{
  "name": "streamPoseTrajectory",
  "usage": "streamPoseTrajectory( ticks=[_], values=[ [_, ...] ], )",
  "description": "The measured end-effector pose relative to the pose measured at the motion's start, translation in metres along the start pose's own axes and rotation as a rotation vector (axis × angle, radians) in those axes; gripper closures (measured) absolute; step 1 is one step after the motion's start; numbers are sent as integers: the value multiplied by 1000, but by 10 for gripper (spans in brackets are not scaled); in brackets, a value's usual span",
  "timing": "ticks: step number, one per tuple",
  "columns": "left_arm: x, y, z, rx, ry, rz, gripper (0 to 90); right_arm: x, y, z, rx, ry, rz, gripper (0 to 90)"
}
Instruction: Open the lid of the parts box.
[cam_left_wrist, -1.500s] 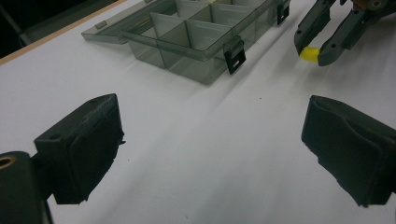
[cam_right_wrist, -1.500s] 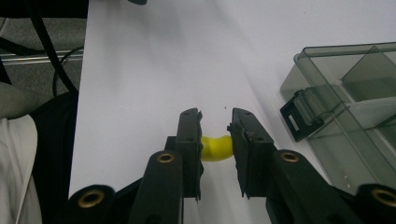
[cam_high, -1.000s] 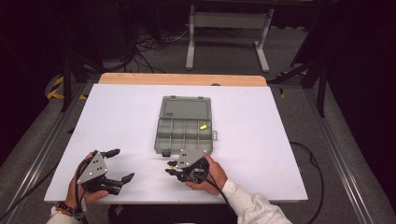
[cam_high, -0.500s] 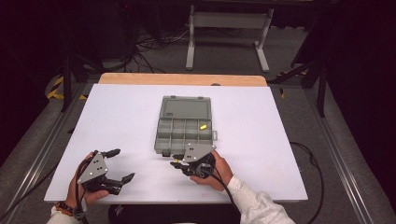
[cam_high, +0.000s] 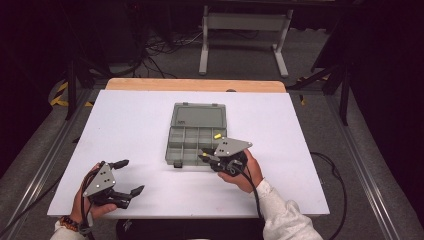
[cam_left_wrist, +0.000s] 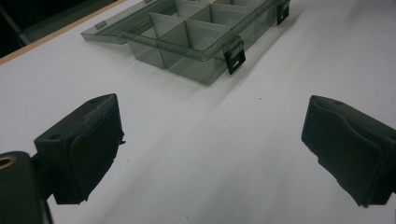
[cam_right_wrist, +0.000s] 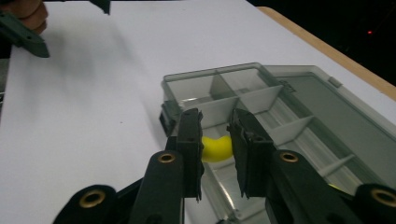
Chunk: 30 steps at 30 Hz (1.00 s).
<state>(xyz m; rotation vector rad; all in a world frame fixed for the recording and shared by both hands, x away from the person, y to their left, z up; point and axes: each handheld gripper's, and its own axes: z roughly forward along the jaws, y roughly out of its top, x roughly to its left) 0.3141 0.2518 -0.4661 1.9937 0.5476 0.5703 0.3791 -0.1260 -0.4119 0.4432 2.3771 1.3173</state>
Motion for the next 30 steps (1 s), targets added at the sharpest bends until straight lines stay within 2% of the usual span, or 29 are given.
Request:
streamPoseTrajectory(
  ticks=[9, 19, 30],
  values=[
    [0, 0, 0, 2, -1, 2, 63, -23, -7, -12, -15, -72, 48, 746],
    [0, 0, 1, 5, -2, -1, 63, -36, -12, -16, -19, -113, 78, 747],
    [0, -1, 2, 9, -4, -3, 64, -51, -19, -9, -1, -142, 112, 743]
  ],
)
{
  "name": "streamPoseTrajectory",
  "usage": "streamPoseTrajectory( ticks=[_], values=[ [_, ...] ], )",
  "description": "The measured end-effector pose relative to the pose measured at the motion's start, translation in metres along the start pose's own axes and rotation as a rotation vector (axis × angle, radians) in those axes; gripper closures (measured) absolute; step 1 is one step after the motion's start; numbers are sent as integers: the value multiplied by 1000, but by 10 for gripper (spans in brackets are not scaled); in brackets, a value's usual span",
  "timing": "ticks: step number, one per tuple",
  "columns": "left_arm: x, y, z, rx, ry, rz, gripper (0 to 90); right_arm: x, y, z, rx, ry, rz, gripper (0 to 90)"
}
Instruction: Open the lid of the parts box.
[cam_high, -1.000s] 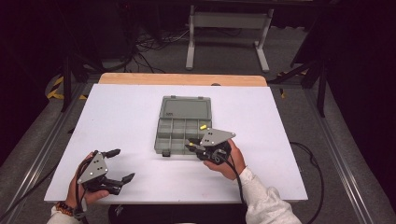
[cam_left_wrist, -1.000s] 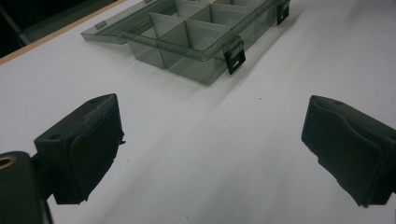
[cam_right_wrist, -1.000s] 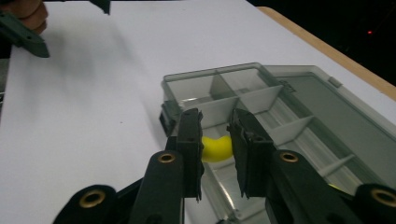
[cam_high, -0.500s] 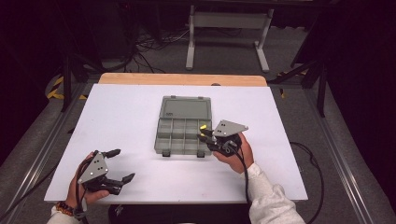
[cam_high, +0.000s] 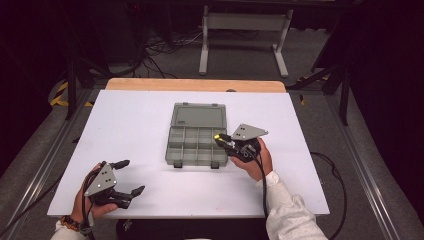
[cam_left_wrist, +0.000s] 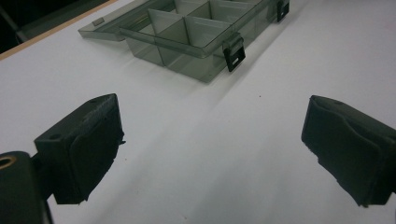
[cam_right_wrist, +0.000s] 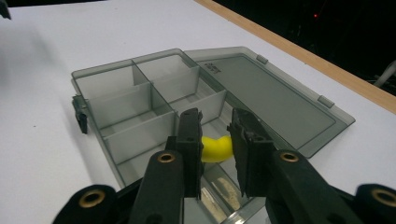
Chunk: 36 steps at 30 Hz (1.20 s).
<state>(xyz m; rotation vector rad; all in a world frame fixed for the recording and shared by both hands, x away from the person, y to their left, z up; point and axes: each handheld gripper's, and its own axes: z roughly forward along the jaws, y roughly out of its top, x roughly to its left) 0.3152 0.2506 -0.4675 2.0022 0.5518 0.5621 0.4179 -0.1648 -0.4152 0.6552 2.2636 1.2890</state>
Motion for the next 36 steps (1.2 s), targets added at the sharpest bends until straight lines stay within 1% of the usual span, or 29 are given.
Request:
streamPoseTrajectory(
  ticks=[7, 10, 15, 17, 20, 24, 29, 36],
  values=[
    [0, 0, 1, 2, 1, -3, 64, -11, -6, 14, 19, -12, 31, 737],
    [0, -1, 0, 0, 2, -6, 64, -13, -6, 18, 28, -18, 30, 737],
    [0, -1, 0, 3, 5, -8, 64, -17, -10, 30, 67, -25, 19, 735],
    [0, -1, 1, 5, 5, -7, 64, -21, -11, 33, 72, -28, 20, 734],
    [0, -1, 1, 8, 3, -6, 64, -26, -13, 39, 99, -42, 23, 730],
    [1, -2, 1, 9, 3, -12, 64, -32, -15, 41, 96, -45, 50, 727],
    [0, -1, 1, 9, 5, -9, 64, -32, -13, 38, 77, -51, 55, 719],
    [1, -2, 1, 5, 6, -12, 64, -33, -13, 38, 76, -58, 65, 715]
  ],
)
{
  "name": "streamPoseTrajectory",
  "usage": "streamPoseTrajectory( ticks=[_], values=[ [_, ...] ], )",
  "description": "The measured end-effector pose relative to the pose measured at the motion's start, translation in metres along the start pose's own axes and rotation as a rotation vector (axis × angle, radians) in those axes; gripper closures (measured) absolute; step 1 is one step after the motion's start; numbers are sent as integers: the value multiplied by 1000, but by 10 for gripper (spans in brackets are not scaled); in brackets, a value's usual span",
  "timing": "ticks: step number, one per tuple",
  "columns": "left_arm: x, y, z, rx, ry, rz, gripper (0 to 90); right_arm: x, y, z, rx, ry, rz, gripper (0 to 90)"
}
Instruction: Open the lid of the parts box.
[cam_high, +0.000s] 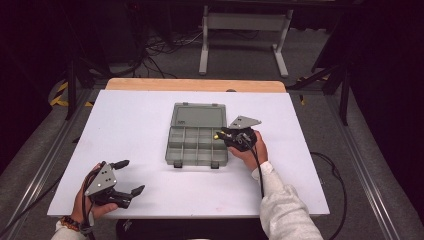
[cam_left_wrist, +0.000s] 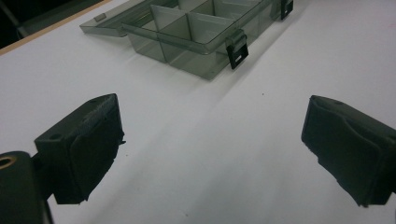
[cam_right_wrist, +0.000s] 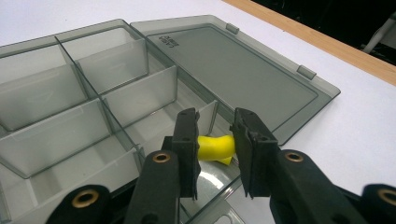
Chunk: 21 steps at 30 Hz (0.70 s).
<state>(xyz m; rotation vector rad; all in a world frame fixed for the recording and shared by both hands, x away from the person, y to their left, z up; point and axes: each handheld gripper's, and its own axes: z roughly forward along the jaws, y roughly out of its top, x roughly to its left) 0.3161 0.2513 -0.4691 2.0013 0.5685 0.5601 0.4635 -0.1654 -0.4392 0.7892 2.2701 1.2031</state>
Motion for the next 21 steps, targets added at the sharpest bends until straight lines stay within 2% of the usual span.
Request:
streamPoseTrajectory(
  ticks=[10, 21],
  values=[
    [-1, 0, 0, -1, -2, 1, 64, 0, 0, -2, -8, 1, 13, 697],
    [0, 0, -1, -1, -2, 2, 64, 2, 0, -3, -19, 4, 21, 635]
  ],
)
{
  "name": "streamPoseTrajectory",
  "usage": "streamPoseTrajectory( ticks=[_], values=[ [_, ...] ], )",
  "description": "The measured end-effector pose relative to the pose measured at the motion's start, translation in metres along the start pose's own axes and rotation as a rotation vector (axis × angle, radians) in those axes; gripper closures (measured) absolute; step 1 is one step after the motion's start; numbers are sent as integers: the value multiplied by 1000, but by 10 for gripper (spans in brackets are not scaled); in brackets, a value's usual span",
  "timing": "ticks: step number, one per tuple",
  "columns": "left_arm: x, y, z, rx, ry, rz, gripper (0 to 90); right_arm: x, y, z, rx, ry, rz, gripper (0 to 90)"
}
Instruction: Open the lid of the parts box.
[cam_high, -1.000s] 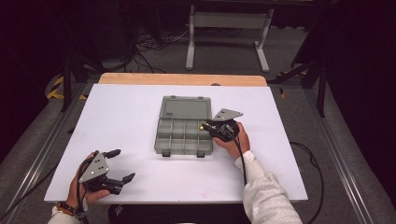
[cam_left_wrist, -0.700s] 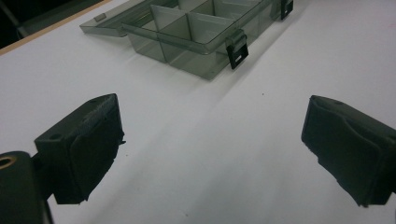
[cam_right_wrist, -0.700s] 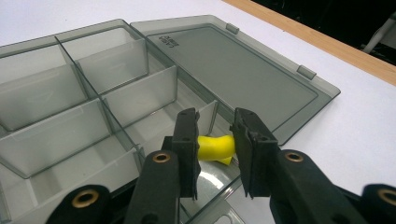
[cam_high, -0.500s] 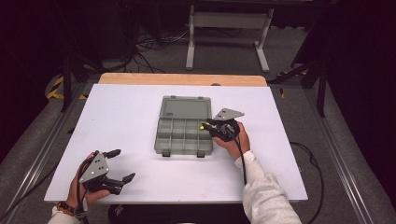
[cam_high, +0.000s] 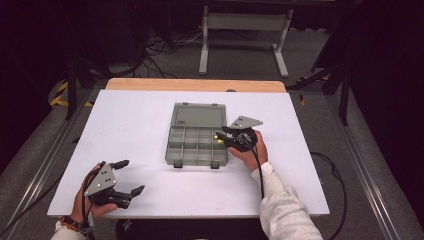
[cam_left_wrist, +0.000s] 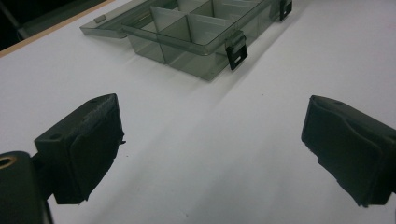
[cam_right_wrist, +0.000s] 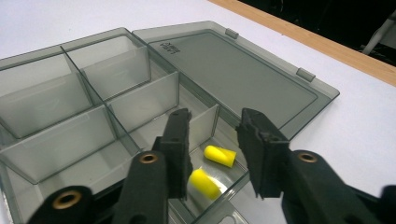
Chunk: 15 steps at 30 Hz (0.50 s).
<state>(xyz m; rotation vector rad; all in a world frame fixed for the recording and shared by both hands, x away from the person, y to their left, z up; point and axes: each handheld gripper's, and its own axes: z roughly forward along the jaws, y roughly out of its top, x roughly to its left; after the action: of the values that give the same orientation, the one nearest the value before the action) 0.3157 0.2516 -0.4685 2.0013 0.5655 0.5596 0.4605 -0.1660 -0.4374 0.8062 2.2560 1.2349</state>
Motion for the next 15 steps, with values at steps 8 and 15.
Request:
streamPoseTrajectory(
  ticks=[8, 15],
  values=[
    [0, 0, -1, -1, 2, 7, 70, 2, 2, -10, -35, -15, -6, 611],
    [-1, 2, -2, -18, 7, 5, 92, 6, 6, -25, -69, -42, -41, 607]
  ],
)
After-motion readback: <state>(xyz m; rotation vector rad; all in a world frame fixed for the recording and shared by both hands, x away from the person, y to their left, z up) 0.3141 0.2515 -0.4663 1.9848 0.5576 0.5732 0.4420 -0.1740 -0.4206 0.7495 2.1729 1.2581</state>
